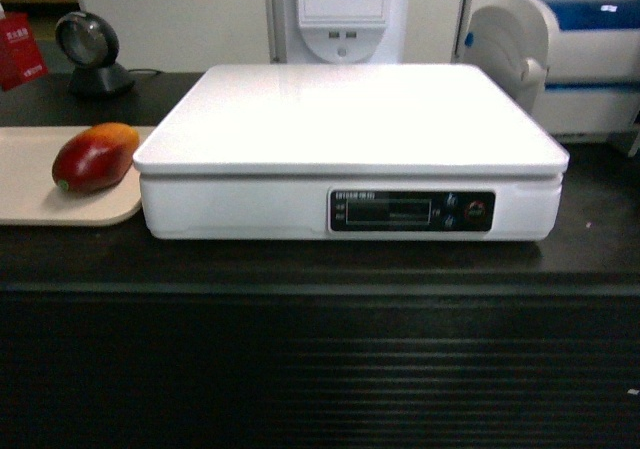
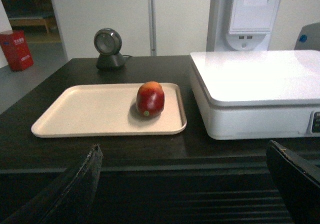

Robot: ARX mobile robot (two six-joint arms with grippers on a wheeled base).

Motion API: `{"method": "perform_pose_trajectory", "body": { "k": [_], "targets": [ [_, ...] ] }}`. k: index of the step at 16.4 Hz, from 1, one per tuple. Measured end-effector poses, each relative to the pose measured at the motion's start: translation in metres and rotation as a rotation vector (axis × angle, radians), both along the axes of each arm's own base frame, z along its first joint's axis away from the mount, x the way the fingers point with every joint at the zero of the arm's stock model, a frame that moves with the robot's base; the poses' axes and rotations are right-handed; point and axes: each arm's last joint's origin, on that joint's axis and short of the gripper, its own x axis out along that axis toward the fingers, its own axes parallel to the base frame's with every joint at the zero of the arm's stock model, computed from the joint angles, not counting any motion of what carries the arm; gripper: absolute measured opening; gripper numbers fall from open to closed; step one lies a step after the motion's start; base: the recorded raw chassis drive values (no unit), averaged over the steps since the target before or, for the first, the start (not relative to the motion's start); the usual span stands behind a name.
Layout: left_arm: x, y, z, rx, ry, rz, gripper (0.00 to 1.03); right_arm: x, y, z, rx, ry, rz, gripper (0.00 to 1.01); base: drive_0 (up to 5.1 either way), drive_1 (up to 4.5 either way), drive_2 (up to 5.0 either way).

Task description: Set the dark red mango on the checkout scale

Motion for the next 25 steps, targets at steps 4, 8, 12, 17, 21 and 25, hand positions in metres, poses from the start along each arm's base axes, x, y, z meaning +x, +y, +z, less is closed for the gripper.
{"method": "perform_pose_trajectory", "body": {
  "k": [4,8,12,17,21,25],
  "targets": [
    [0.0,0.0,0.0004,0.0,-0.004,0.001,0.98,0.0,0.0,0.0004,0.0,-0.004,0.0,0.98,0.0,0.0,0.0],
    [0.0,0.0,0.0002,0.0,-0.001,0.0,0.98,0.0,0.0,-0.0001,0.0,0.001,0.0,0.98,0.0,0.0,0.0],
    [0.0,0.0,0.0002,0.0,-0.001,0.0,0.98,0.0,0.0,0.0,0.0,0.0,0.0,0.98,0.0,0.0,0.0],
    [0.0,0.0,0.0002,0.0,-0.001,0.0,0.98,0.0,0.0,0.0,0.0,0.0,0.0,0.98,0.0,0.0,0.0],
    [0.0,0.0,0.0,0.0,0.0,0.0,0.98,0.0,0.0,0.0,0.0,0.0,0.0,0.98,0.0,0.0,0.0],
    [0.0013,-0.0032,-0.001,-0.037,0.203,0.123,0.98,0.0,0.0,-0.0001,-0.001,0.001,0.001,0.98,0.0,0.0,0.0]
  ]
}}
